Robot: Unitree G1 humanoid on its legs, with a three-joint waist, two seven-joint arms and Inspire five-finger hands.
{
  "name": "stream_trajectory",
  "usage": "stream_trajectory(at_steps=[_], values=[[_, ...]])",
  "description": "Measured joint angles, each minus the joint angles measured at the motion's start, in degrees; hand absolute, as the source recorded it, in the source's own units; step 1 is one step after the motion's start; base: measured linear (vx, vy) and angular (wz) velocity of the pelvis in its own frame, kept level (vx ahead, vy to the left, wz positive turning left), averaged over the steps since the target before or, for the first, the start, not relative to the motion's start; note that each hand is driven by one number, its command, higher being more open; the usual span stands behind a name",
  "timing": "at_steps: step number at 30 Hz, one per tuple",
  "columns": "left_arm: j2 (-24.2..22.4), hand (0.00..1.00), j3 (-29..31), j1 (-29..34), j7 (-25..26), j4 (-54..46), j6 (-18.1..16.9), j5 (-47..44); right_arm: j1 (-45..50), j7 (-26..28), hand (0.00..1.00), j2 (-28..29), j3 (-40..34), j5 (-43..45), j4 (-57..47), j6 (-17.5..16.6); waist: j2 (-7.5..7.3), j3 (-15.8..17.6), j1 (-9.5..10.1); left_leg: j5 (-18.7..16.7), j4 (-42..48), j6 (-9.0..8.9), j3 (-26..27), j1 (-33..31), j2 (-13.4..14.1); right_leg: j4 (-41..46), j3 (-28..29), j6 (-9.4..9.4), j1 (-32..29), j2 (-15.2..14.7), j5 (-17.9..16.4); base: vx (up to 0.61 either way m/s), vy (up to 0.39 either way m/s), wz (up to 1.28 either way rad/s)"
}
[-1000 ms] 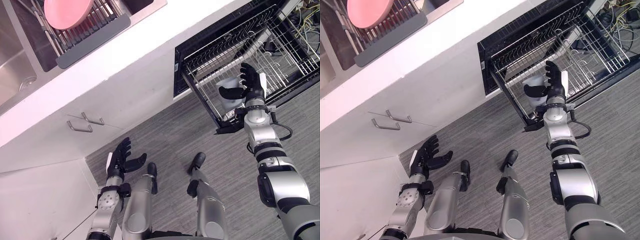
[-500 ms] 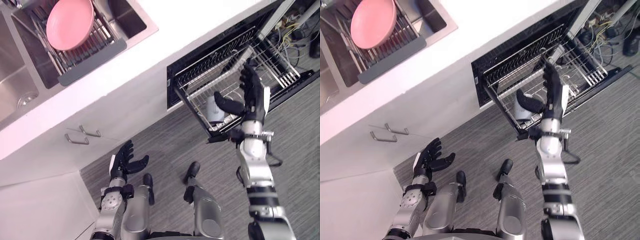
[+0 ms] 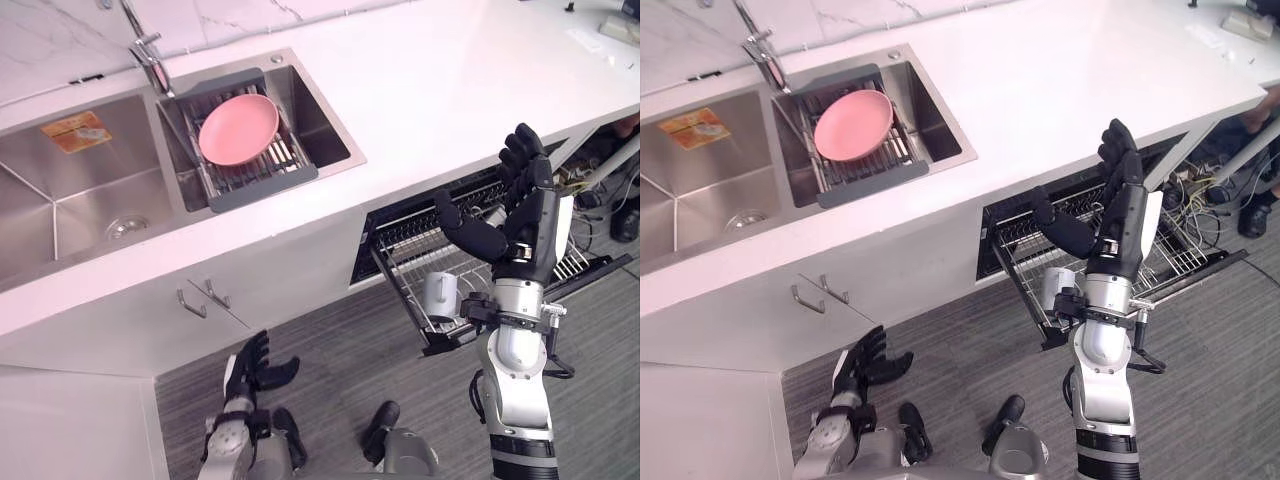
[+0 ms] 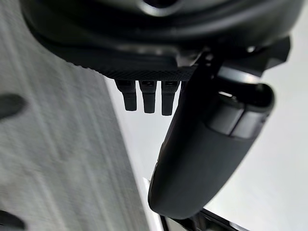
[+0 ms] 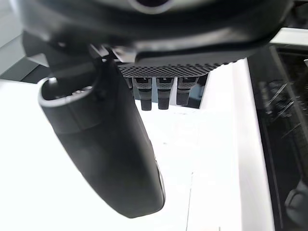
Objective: Walk over to the sink, pick up the cup, carry it to the dishwasher, place the cup inside the dishwasher, then close the dishwasher door
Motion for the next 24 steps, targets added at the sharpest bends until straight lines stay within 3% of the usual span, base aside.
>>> stream_trajectory(at_steps=[2, 3, 5, 6, 7, 8, 10, 11, 12, 14, 18, 24], values=[[0.37, 0.9, 0.03, 1.2, -0.56, 0.24, 0.71, 0.23, -0.46, 0.8, 0.9, -2.39, 0.62, -1.4, 2.25, 0.0, -0.65, -0.4, -0.07, -2.7, 2.73, 1.03, -0.73, 0.29, -1.59, 7.45, 1.07, -0.54, -1.02, -4.07, -3.31, 0.04, 0.223, 0.18], [1.08, 0.9, 0.02, 1.61, -0.85, 0.15, 0.57, 0.94, -1.44, 1.4, 0.9, -4.42, 1.46, -2.2, 5.09, 0.04, -1.04, -0.9, 0.04, -4.07, 3.98, 1.68, -1.16, 0.44, -2.39, 12.01, 3.96, -3.24, -2.54, -5.62, -4.63, 0.03, 0.119, 0.27], [2.7, 0.9, -0.08, 1.52, -0.99, 0.12, 0.55, 1.3, -2.91, 2.34, 0.9, -6.94, 2.28, -3.43, 9.23, 0.44, -1.81, -1.22, -0.26, -4.87, 4.28, 2.5, -2.94, 1.39, -3.74, 17.58, 13.1, -5.32, -5.02, -6.32, -3.55, 0.09, 0.13, 0.51], [3.12, 0.9, -0.11, 1.59, -1.0, 0.03, 0.48, 2.21, -3.1, 2.83, 0.9, -8.6, 2.27, -3.76, 11.59, 0.81, -2.06, -1.56, -0.75, -4.74, 3.97, 3.41, -5.71, 2.23, -4.3, 20.48, 19.31, -5.07, -6.51, -5.36, -4.5, 0.17, 0.077, 0.71], [3.37, 0.9, -0.06, 1.7, -1.0, -0.13, 0.43, 2.22, -3.37, 3.05, 0.9, -9.12, 2.28, -3.83, 12.36, 0.87, -2.2, -1.76, -1.05, -4.8, 3.88, 3.42, -6.74, 2.35, -4.25, 19.95, 21.26, -3.71, -6.55, -3.88, -6.05, 0.2, -0.013, 0.95], [4.03, 0.9, 0.06, 1.76, -0.83, -0.14, 0.39, 2.22, -4.51, 3.19, 0.9, -10.55, 2.27, -3.84, 13.15, 0.95, -2.26, -1.8, -1.33, -4.58, 3.55, 3.09, -8.65, 2.33, -4.28, 17.88, 24.97, -2.59, -7.24, -0.3, -7.68, 0.13, -0.056, 0.71], [4.61, 0.9, 0.05, 1.81, -0.92, 0.05, 0.39, 2.22, -6.81, 3.21, 0.9, -13.76, 2.23, -3.83, 13.57, 0.95, -2.53, -1.96, -1.62, -4.08, 3.46, 2.04, -10.89, 2.23, -4.79, 13.09, 30.03, -2.2, -8.54, 4.64, -7.42, 0.15, -0.096, 0.82], [4.88, 0.9, 0.04, 1.77, -0.93, 0.19, 0.39, 2.26, -7.7, 3.17, 0.9, -15.31, 2.06, -3.83, 13.54, 0.89, -3.18, -2.36, -1.72, -4.26, 4.21, 1.7, -12.41, 1.73, -5.91, 10.17, 31.34, -1.36, -8.71, 5.94, -5.61, 0.22, -0.144, 1.01], [4.17, 0.9, 0.05, 1.22, -0.89, 0.89, 0.55, 2.31, -8.66, 3.09, 0.9, -17.91, 1.71, -3.83, 14.07, 0.86, -2.22, -3.0, -1.86, -4.66, 4.91, 0.97, -14.57, 0.84, -6.06, 9.86, 31.47, 1.34, -8.26, 6.06, -6.1, 0.25, -0.123, 0.79], [3.24, 0.9, -0.03, 1.73, -1.03, 0.39, 0.29, 2.61, -10.92, 3.24, 0.9, -19.43, 1.81, -4.43, 15.89, 1.04, -0.84, -3.79, -1.17, -4.63, 4.36, 0.25, -15.89, 0.28, -4.9, 7.52, 29.75, 1.34, -6.84, 6.84, -6.01, 0.21, -0.077, 0.43], [2.2, 0.9, -0.42, 1.82, -2.23, 0.4, 0.28, 3.32, -12.21, 3.51, 0.9, -20.72, 1.94, -5.74, 17.84, 1.35, -0.77, -3.85, -0.58, -3.83, 0.19, -1.01, -17.46, 2.99, -4.19, 2.94, 27.27, 0.94, -2.72, 8.17, -5.37, 0.13, -0.053, 0.19], [2.25, 0.9, -1.26, 1.83, -3.05, 0.49, 0.27, 3.46, -16.28, 4.62, 0.9, -23.26, 3.25, -6.23, 20.87, 1.57, -0.76, -4.03, 0.04, -2.6, -2.9, -0.77, -18.27, 3.82, -5.14, -3.7, 25.94, 1.25, 0.49, 8.29, -2.34, 0.07, 0.036, 0.1]])
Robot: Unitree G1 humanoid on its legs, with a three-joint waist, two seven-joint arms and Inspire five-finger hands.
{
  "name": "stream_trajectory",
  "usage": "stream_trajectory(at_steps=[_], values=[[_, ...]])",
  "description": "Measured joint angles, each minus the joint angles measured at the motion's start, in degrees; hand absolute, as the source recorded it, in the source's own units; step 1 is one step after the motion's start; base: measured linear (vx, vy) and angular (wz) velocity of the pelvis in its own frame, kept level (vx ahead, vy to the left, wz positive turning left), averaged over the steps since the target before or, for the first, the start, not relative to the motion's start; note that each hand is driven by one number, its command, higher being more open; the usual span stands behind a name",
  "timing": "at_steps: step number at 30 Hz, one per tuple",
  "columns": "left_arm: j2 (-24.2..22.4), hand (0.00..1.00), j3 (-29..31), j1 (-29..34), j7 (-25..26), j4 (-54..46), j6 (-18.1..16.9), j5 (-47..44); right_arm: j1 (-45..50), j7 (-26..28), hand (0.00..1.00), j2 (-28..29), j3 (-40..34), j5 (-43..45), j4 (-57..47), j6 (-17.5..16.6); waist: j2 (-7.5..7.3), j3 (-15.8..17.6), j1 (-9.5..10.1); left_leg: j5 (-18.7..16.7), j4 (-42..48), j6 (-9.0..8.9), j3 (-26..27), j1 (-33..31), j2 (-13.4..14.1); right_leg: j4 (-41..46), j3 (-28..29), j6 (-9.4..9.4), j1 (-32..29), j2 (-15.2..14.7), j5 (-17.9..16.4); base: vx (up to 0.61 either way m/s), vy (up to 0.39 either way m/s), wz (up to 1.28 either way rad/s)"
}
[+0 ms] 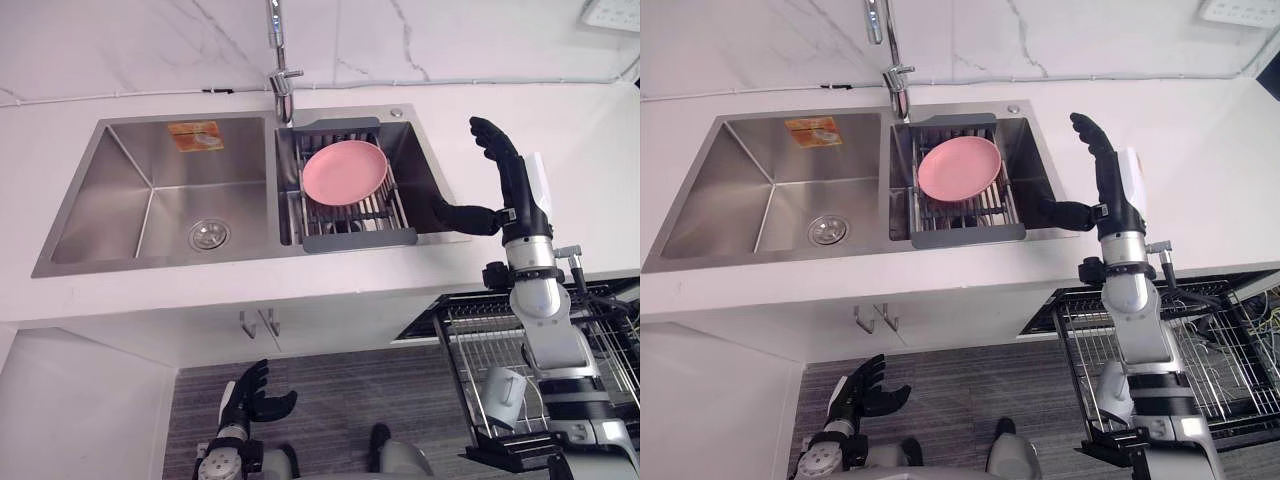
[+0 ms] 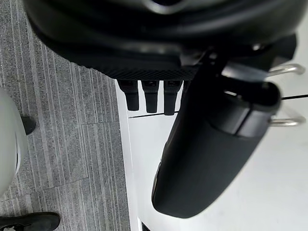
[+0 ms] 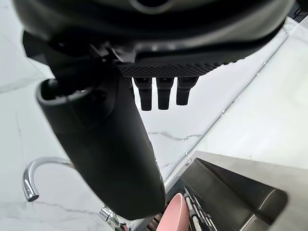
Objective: Walk over to the sink, pick up the cup, carry it to the dishwasher, place the cup inside the dishwasher, then close the dishwasher door
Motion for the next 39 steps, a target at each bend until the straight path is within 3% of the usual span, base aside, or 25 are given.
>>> stream_trajectory(at_steps=[11, 20, 27, 33, 39], values=[[1.42, 0.9, -0.21, -0.05, -0.11, 2.33, -0.02, 2.17, -9.74, 0.58, 0.9, -1.53, 9.13, -4.33, 8.88, 0.17, 0.08, -0.11, 1.77, 0.76, -0.12, 0.25, -2.12, -1.9, -0.83, -5.62, -2.85, -0.78, 2.17, -0.03, 3.66, -0.01, 0.025, 0.14], [0.86, 0.9, -0.38, 0.11, 0.94, 2.95, -0.04, 2.18, -14.38, 1.25, 0.9, -3.19, 12.44, -11.52, 20.73, 3.07, -0.01, -0.12, 1.71, 5.54, -4.28, -0.14, -4.12, -3.27, -2.21, -8.76, -4.85, -0.44, 1.67, -0.96, 8.13, -0.08, 0.006, 0.15], [0.87, 0.9, -0.01, 0.02, 0.98, 2.37, -0.06, 2.19, -17.21, 1.25, 0.9, -4.68, 13.96, -16.43, 21.7, 3.76, -0.29, 0.04, 1.79, 7.37, -4.67, 1.18, -4.18, -6.06, -2.73, -8.76, -4.44, -0.47, -1.08, -1.26, 8.8, -0.17, -0.022, 0.02], [0.97, 0.9, 0.28, -0.52, 1.03, 2.17, -0.05, 2.09, -23.67, 0.92, 0.9, -5.41, 17.62, -22.66, 26.41, 4.69, -0.37, 0.6, 2.63, 7.22, -1.64, 0.72, -4.11, -9.99, -1.17, -8.42, -4.13, -1.02, -3.29, 0.3, 7.52, -0.16, -0.059, -0.01], [1.03, 0.9, 0.31, -3.29, 1.1, 1.69, -0.14, 1.85, -31.91, -0.44, 0.9, -7.5, 20.33, -23.77, 30.77, 5.21, -0.23, 3.73, 3.24, 7.41, 0.1, 0.43, -5.58, -12.84, -0.65, -7.89, -4.8, -1.35, -4.84, 1.09, 7.62, -0.05, -0.034, 0.11]])
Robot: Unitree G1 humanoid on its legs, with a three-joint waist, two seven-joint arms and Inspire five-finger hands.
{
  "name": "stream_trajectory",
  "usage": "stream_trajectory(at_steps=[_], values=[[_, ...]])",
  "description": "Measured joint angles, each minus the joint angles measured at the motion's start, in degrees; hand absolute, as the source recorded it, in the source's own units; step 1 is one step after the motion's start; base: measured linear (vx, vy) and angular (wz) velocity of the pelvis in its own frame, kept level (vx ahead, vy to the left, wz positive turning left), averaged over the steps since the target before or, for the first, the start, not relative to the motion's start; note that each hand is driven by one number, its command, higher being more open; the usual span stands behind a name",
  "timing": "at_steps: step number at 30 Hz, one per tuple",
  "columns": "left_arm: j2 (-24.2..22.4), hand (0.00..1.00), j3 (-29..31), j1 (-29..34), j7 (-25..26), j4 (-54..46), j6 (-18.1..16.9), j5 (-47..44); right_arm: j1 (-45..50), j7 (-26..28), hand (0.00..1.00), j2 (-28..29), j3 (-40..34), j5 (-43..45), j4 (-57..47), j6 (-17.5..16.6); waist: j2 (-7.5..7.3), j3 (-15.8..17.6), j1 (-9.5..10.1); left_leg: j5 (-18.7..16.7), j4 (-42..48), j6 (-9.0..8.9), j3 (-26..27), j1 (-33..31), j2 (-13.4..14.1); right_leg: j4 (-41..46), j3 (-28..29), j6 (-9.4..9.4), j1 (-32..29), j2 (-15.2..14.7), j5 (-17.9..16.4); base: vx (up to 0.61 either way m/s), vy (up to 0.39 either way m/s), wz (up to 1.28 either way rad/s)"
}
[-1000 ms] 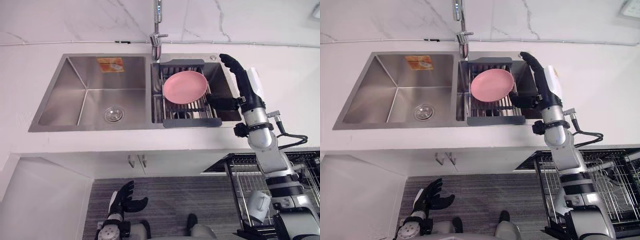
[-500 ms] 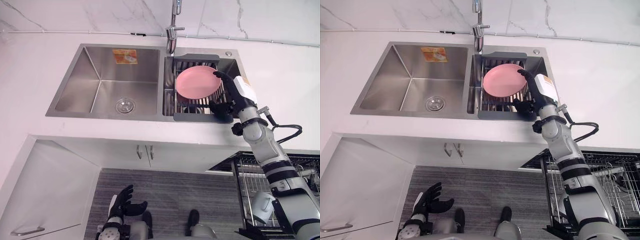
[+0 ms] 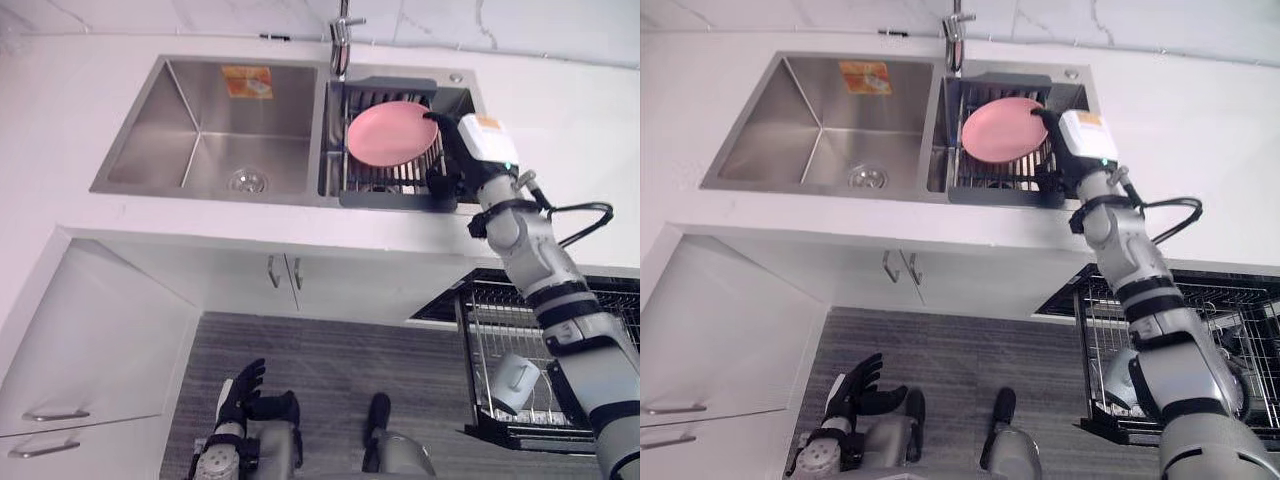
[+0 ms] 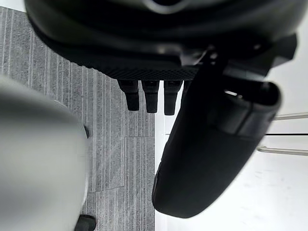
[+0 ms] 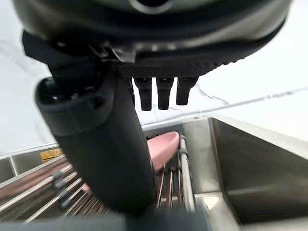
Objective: Walk over to the sink, pick up the cup, carry it to the dishwasher, place the cup inside the dishwasher, then close the dishwasher door
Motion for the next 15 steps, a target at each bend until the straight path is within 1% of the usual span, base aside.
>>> stream_trajectory(at_steps=[1, 3, 4, 5, 6, 7, 9, 10, 11, 12, 13, 15], values=[[0.02, 0.9, 0.01, -0.47, 0.0, -0.27, -0.16, -0.41, -1.84, 0.02, 0.9, -0.15, 1.18, -0.39, 2.23, 0.36, 0.0, 0.75, 0.13, 0.21, 0.15, 0.01, -0.51, -0.45, 0.0, 0.13, -0.48, -0.24, -0.17, -0.04, 0.25, 0.02, -0.011, 0.2], [0.13, 0.9, 0.04, -1.04, 0.03, -1.0, -0.37, -0.95, -3.37, 0.15, 0.9, -0.15, 1.85, -0.37, 5.04, 0.8, 0.09, 1.69, 0.5, 0.35, 0.68, 0.13, -1.64, -1.29, -0.01, 0.33, -1.64, -0.11, -0.37, -0.09, 0.5, 0.05, -0.01, 0.27], [0.22, 0.9, 0.03, -1.46, 0.03, -1.59, -0.43, -0.98, -4.43, 0.26, 0.9, -0.15, 2.29, -0.38, 6.97, 1.03, 0.08, 2.52, 1.26, 0.35, 1.11, 0.08, -1.94, -1.57, -0.05, 0.34, -1.96, -0.12, -0.38, -0.07, 0.48, 0.08, -0.003, 0.26], [0.17, 0.9, 0.03, -1.85, 0.04, -1.91, -0.73, -1.04, -5.66, 0.42, 0.9, -0.15, 2.27, -0.21, 8.43, 1.18, 0.42, 3.08, 1.65, 0.35, 1.31, 0.07, -2.32, -2.06, -0.17, 0.33, -2.45, -0.14, -0.49, -0.09, 0.47, 0.07, -0.001, 0.19], [0.21, 0.9, 0.17, -1.72, 0.17, -1.96, -0.92, -1.12, -6.07, 1.46, 0.9, -0.16, 2.46, -0.17, 8.08, 0.84, 0.47, 3.16, 1.4, 0.35, 1.4, 0.07, -2.49, -2.17, -0.27, 0.34, -2.56, -0.14, -0.49, -0.1, 0.47, 0.06, 0.019, 0.13], [0.38, 0.9, 0.54, -1.7, 0.65, -1.89, -0.92, -1.47, -7.28, 1.76, 0.9, -0.44, 4.56, -0.36, 8.37, 0.3, 0.47, 3.24, 0.9, 0.32, 1.65, 0.02, -2.47, -2.18, -0.4, 0.55, -2.5, -0.16, -0.49, -0.12, 0.46, 0.03, 0.024, 0.04], [0.43, 0.9, 0.6, -2.7, 1.21, -2.08, -1.24, -2.1, -9.38, 1.89, 0.9, -0.92, 5.51, -0.24, 10.86, 0.2, 0.83, 3.69, 0.92, 0.31, 1.86, 0.02, -2.62, -2.46, -0.52, 0.59, -2.55, -0.26, -0.51, -0.21, 0.39, -0.03, 0.022, 0.03], [0.45, 0.9, 0.8, -3.64, 1.3, -2.13, -1.64, -2.13, -10.97, 1.9, 0.3, -0.96, 5.57, -0.22, 12.28, 0.16, 1.17, 4.46, 0.95, 0.27, 2.11, 0.02, -2.8, -2.93, -0.46, 0.76, -2.63, -0.33, -0.57, -0.15, 0.31, -0.16, 0.015, 0.06], [0.46, 0.9, 0.88, -4.48, 1.32, -2.15, -1.93, -2.19, -12.49, 1.9, 0.3, -0.97, 5.57, -0.21, 13.42, 0.21, 1.73, 5.33, 1.02, 0.06, 2.3, -0.17, -3.0, -3.34, -0.32, 1.27, -2.73, -0.88, -0.97, -0.1, -0.16, -0.17, 0.007, 0.05], [0.46, 0.9, 0.91, -4.72, 1.33, -2.2, -2.07, -2.2, -13.25, 1.98, 0.3, -0.96, 5.58, -0.21, 13.86, 0.2, 1.91, 5.53, 1.09, 0.03, 2.27, -0.32, -3.04, -3.7, -0.28, 1.44, -2.72, -1.03, -1.44, -0.09, -0.33, -0.2, -0.002, 0.03], [0.45, 0.9, 0.92, -4.93, 1.36, -2.23, -2.14, -2.33, -14.49, 2.22, 0.3, -0.96, 5.58, -0.2, 14.57, 0.11, 2.3, 5.96, 1.11, 0.29, 2.22, 0.09, -3.14, -4.27, -0.15, 1.45, -2.71, -0.82, -2.02, 0.05, -0.39, -0.11, -0.012, 0.01], [0.46, 0.9, 0.92, -4.96, 1.38, -2.22, -2.13, -3.0, -15.49, 2.23, 0.3, -0.99, 5.59, -0.22, 15.03, -0.62, 2.61, 7.09, 1.07, 0.94, 1.95, 0.03, -3.28, -4.4, 0.03, 1.46, -2.68, -0.98, -2.22, 0.28, -0.07, -0.12, -0.022, 0.02]])
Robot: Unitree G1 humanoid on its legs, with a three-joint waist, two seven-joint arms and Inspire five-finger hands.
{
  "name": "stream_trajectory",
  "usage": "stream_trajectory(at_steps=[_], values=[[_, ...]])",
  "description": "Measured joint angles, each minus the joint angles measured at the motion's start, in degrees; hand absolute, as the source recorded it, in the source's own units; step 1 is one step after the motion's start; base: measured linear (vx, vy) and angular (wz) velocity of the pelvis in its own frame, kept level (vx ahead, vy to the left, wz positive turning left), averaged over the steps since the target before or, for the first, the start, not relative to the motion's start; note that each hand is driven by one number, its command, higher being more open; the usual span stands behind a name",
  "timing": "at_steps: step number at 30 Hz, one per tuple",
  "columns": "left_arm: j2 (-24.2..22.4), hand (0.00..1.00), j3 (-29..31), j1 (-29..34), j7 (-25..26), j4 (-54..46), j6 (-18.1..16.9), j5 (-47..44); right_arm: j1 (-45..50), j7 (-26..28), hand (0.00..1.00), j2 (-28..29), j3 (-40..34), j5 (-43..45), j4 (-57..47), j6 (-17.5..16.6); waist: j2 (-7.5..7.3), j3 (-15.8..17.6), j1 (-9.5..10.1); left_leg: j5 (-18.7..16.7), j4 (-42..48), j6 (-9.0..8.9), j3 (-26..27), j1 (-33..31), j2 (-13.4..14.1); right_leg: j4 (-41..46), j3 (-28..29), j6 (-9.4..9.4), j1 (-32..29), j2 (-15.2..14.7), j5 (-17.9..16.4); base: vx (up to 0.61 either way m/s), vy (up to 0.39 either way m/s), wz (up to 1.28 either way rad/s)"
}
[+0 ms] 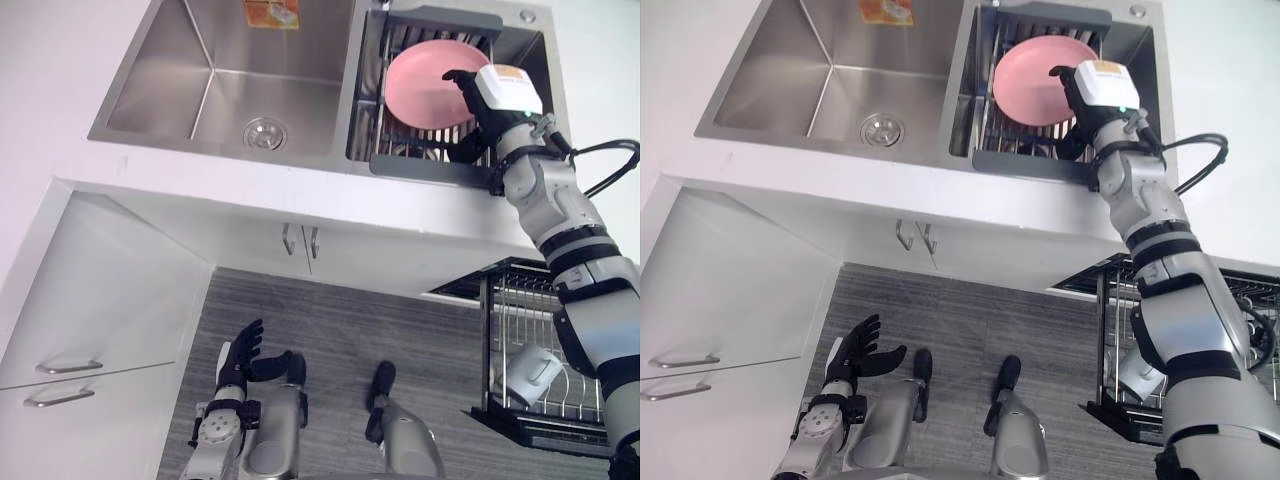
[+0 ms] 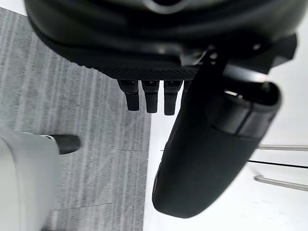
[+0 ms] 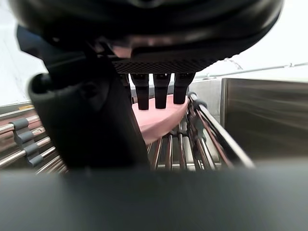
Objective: Walk over to the sink, pick up the cup, carry it to the dishwasher, place the cup inside the dishwasher, then close the dishwasher door
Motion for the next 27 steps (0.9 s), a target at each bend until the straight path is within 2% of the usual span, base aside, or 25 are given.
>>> stream_trajectory(at_steps=[2, 4, 8, 11, 14, 21, 24, 27], values=[[-0.03, 0.9, -0.02, 0.02, 0.02, 0.05, 0.03, -0.27, -0.12, -0.01, 0.3, -0.05, 0.13, -0.05, -0.16, -0.42, 0.09, 0.37, -0.02, 0.6, -0.36, -0.09, -0.33, -0.51, 0.21, -0.02, -0.05, -0.05, -0.48, 0.29, 0.04, -0.11, -0.029, 0.07], [-0.32, 0.9, -0.19, -0.41, 0.03, 0.04, 0.02, -0.28, -1.69, -2.18, 0.3, -0.37, -0.2, 0.12, -0.2, 0.33, 0.46, 0.65, 0.21, 1.84, -1.45, -0.19, -0.52, -0.99, 0.64, -0.15, -0.03, -0.1, -1.31, 0.52, 0.08, -0.07, -0.037, 0.13], [-0.57, 0.9, -0.11, -0.61, 0.51, 0.16, 0.07, -0.28, -1.37, -2.08, 0.3, -0.5, -0.29, 0.13, -3.85, 0.82, 0.62, 1.04, 0.2, 3.01, -2.7, -0.49, -0.49, -1.05, 0.64, -0.17, 0.11, -0.59, -1.85, 0.56, 0.86, -0.02, -0.011, 0.05], [-0.81, 0.9, -0.06, -1.09, 0.67, 0.07, 0.07, -0.26, 2.33, -2.11, 0.3, -0.82, -3.1, 0.05, -11.53, 1.68, 0.56, 1.51, 0.12, 3.31, -3.36, -0.56, -0.54, -0.89, 0.78, -0.31, 0.04, -0.5, -1.93, 0.75, 1.06, 0.0, 0.0, 0.0], [-1.4, 0.9, 0.04, -0.95, 0.67, -0.04, 0.31, -0.15, 9.64, -2.57, 0.3, -1.08, -9.32, 0.05, -21.71, 2.33, 0.52, 1.52, 0.15, 3.75, -3.84, -0.85, -0.44, -0.2, 0.85, -0.25, 0.07, -0.58, -1.66, 0.81, 1.27, 0.08, -0.003, 0.0], [-1.78, 0.9, 0.08, -0.85, -0.05, -1.41, 0.65, 0.92, 19.61, -3.81, 0.3, -0.96, -14.98, 0.1, -32.06, 1.87, 0.4, 1.51, -0.21, 2.11, -3.86, -1.25, 1.41, 3.52, 1.46, -0.26, 3.19, -0.45, 1.1, 1.25, 1.04, 0.1, 0.021, -0.09], [-1.72, 0.9, 0.11, -0.34, -0.22, -1.47, 1.02, 1.09, 24.05, -5.92, 0.3, -0.1, -18.24, 0.06, -37.79, 1.54, 0.1, 1.36, -0.31, 0.95, -3.88, -1.09, 2.81, 5.71, 1.83, -0.25, 4.83, -0.45, 2.53, 1.52, 1.04, 0.08, 0.05, -0.27], [-1.44, 0.9, 0.29, 1.36, -0.23, -0.77, 1.35, 1.22, 30.05, -8.99, 0.3, 2.39, -24.08, 0.14, -48.09, -0.17, -1.61, 0.49, -1.64, -0.88, -3.76, -0.69, 6.06, 8.7, 1.91, -0.28, 7.57, 0.03, 3.86, 1.46, 0.47, 0.06, 0.048, -0.54]])
